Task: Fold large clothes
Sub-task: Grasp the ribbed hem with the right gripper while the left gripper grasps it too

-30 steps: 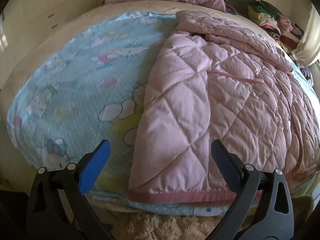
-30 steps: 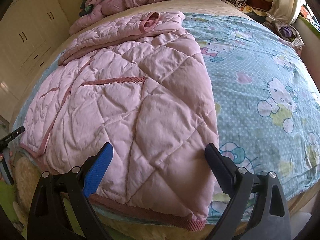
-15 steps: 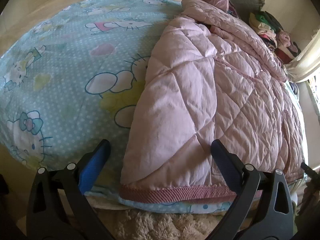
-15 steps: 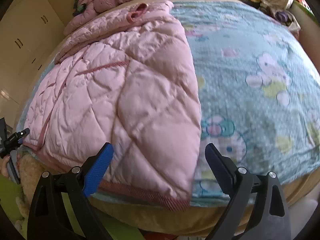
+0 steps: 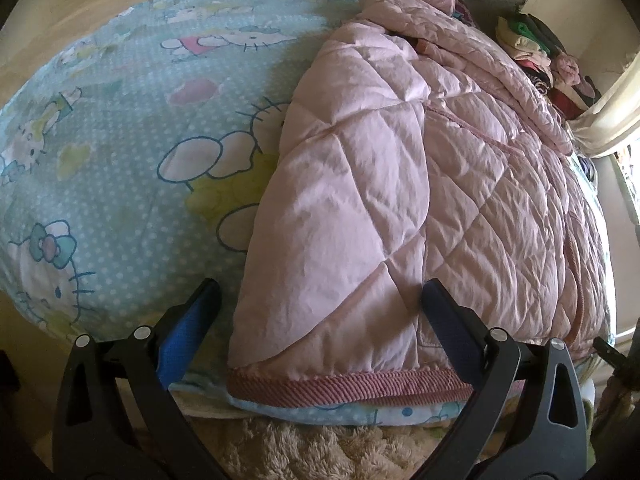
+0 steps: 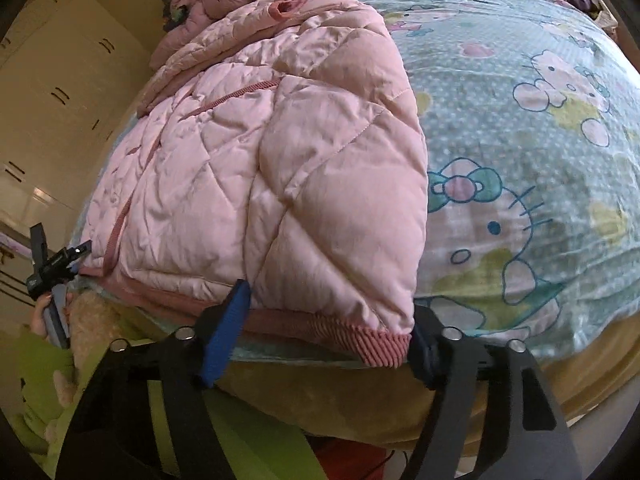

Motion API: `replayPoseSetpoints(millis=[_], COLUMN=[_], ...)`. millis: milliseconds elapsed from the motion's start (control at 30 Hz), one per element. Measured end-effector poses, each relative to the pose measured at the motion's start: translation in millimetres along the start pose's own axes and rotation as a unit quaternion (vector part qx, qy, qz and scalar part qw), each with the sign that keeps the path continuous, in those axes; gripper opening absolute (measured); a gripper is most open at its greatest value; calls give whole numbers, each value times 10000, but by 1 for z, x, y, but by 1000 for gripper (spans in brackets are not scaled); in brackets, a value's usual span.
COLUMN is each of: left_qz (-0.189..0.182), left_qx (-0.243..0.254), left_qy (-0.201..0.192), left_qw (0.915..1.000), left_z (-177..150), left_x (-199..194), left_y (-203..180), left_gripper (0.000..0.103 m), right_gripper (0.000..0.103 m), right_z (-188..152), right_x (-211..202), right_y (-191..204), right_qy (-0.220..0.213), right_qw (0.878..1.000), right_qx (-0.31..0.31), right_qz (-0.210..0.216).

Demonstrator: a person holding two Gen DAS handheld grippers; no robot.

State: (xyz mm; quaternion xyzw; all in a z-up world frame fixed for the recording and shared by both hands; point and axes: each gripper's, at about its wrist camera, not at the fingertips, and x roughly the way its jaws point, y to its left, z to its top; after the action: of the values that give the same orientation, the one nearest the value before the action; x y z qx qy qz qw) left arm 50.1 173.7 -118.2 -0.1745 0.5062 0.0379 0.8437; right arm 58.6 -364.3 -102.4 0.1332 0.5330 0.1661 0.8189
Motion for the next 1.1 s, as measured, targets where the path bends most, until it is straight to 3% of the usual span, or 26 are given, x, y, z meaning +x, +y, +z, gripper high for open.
replayPoseSetpoints(millis=[33,133,367,533,600,700,867,1100], left_qz=[0,-14,-75,12,5,216,99,27], left_qx=[2,-8,-37,90,345,840,1048,1134], left_qy=[8,46,147,174,82,-78,-213,-472], left_qw=[10000,10000,9999,9998,9994,9962,9942,9924], left_z=[0,0,2,3,3,-3,-2,9], left_x=[0,2,7,7,5,2,-4,-16], left_y=[0,1,3,-2,-12,-31,-45,-54], left_gripper=[94,94,94,93,74,59,25,14], right_gripper=[46,20,13,12,12,12,12,12], right_z=[0,2,18,38,45,56,69,83], right_x=[-2,-11,-46,-67,-72,-75,-75,-75], right_y=[1,2,20,36,40,44,49,51], right_qy=[-48,-243,-947,-1377,-1486,-1609,-1717,-1903], right_qw=[10000,9994,9921,9854,9832,9807,9780,9743], right_qx=[13,-21,-192,-396,-450,-499,-577,-591], right_qz=[40,240,800,917,957,993,1032,1046])
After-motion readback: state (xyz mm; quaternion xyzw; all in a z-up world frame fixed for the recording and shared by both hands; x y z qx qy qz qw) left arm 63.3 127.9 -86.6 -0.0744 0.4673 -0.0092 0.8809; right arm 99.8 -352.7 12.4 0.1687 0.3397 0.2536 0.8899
